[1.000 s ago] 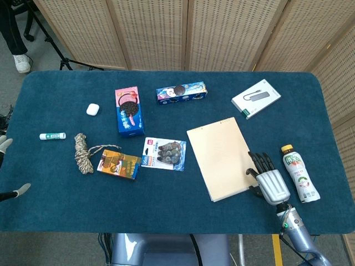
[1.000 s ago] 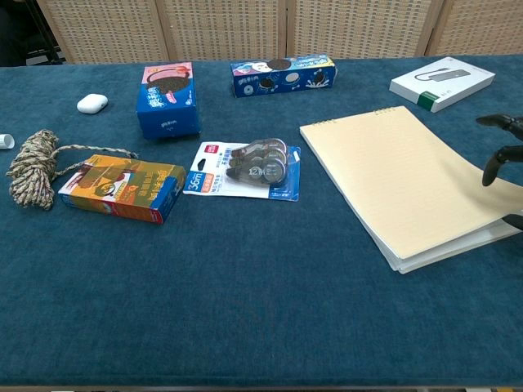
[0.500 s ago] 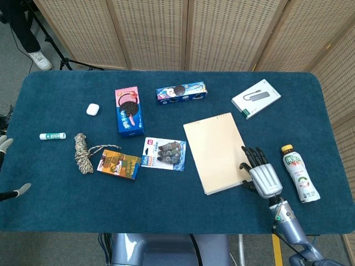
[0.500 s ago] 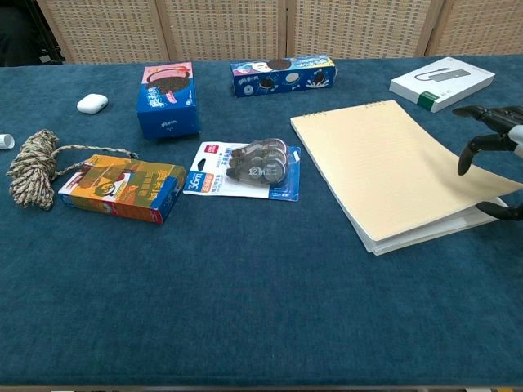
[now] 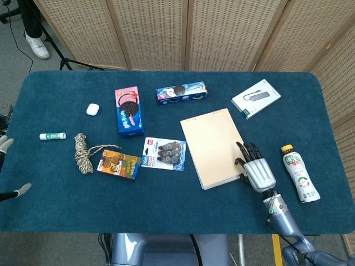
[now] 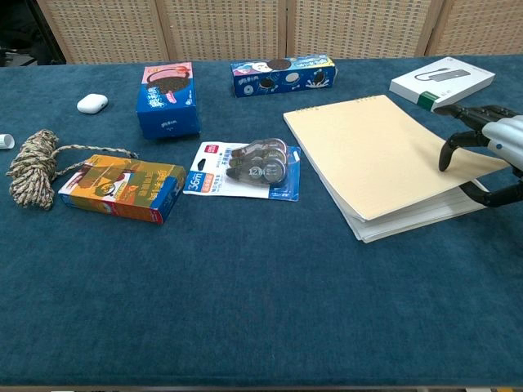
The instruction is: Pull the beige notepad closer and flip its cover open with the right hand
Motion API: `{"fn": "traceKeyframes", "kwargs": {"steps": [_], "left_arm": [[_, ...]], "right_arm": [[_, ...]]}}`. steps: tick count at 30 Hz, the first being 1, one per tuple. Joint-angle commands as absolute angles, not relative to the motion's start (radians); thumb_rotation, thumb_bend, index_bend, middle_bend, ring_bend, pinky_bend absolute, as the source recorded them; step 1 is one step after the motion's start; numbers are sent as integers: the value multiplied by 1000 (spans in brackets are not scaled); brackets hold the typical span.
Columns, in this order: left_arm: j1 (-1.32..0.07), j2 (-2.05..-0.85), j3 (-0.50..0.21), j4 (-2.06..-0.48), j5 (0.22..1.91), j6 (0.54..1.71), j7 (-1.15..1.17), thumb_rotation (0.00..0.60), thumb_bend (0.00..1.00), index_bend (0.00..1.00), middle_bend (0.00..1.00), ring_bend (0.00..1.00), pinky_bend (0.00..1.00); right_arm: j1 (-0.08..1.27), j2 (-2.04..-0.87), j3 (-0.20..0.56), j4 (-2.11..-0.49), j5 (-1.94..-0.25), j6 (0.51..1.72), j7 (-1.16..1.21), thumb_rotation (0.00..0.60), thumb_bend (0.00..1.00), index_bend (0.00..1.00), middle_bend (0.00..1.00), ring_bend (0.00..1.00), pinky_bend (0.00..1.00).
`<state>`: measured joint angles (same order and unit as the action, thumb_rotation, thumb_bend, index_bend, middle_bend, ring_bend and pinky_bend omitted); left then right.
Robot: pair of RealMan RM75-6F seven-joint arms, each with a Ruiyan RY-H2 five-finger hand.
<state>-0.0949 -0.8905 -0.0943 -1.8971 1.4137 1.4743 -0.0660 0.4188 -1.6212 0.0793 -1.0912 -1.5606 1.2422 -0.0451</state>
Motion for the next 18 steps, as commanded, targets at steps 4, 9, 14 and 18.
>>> {"fn": "traceKeyframes", "kwargs": {"steps": [4, 9, 14, 18], "left_arm": [[-95, -890, -94, -1897, 1412, 1473, -66, 600, 0, 0, 0, 0, 0], [-95, -891, -94, -1897, 1413, 1473, -65, 600, 0, 0, 0, 0, 0], [-95, -891, -93, -1898, 1415, 1473, -63, 600, 0, 0, 0, 0, 0], [-95, -892, -93, -1898, 1414, 1473, -62, 600, 0, 0, 0, 0, 0]], "right_arm": [[426, -1628, 79, -1080, -1555, 1238, -37, 600, 525, 437, 0, 0, 0], [428, -1630, 73, -1071, -1559, 1246, -17, 600, 517, 507, 0, 0, 0], [434, -1627, 66, -1062, -1563, 1243, -4, 600, 622, 575, 0, 0, 0], [435, -1621, 56, -1060, -1571, 1243, 0, 600, 672, 601, 1, 0, 0]]}}
